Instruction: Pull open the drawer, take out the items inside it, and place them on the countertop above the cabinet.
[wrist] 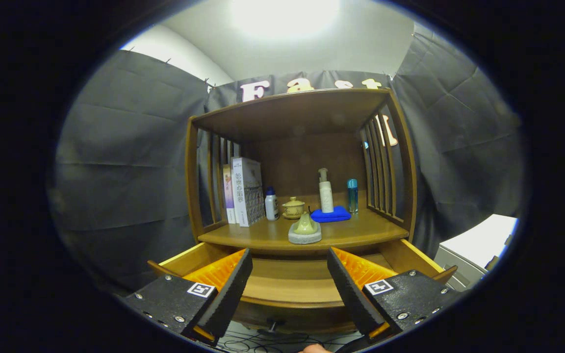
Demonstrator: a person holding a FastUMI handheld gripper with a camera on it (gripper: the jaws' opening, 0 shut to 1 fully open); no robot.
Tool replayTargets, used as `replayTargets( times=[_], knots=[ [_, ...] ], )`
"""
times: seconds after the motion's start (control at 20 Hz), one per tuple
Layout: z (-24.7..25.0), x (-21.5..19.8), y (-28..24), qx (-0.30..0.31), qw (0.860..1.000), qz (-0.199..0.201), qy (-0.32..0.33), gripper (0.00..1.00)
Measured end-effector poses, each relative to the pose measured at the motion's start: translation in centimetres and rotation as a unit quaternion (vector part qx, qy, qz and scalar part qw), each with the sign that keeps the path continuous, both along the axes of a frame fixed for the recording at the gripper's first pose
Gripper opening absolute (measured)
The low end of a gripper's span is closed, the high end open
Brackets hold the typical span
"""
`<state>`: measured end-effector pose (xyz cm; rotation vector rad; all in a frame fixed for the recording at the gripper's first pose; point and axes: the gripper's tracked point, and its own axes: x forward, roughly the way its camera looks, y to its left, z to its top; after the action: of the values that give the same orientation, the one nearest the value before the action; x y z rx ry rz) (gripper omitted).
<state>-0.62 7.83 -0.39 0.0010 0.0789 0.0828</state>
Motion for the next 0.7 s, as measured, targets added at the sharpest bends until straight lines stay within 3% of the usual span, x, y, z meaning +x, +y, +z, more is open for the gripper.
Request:
replayTargets(
  times=[0.5,0.7],
  knots=[
    [-5.9,-4.9,0.8,-0.022,0.999,0.013,0.03,0.95],
    [-8.6,-5.0,0.2,-0.036,0.998,0.007,0.049,0.95]
  ],
)
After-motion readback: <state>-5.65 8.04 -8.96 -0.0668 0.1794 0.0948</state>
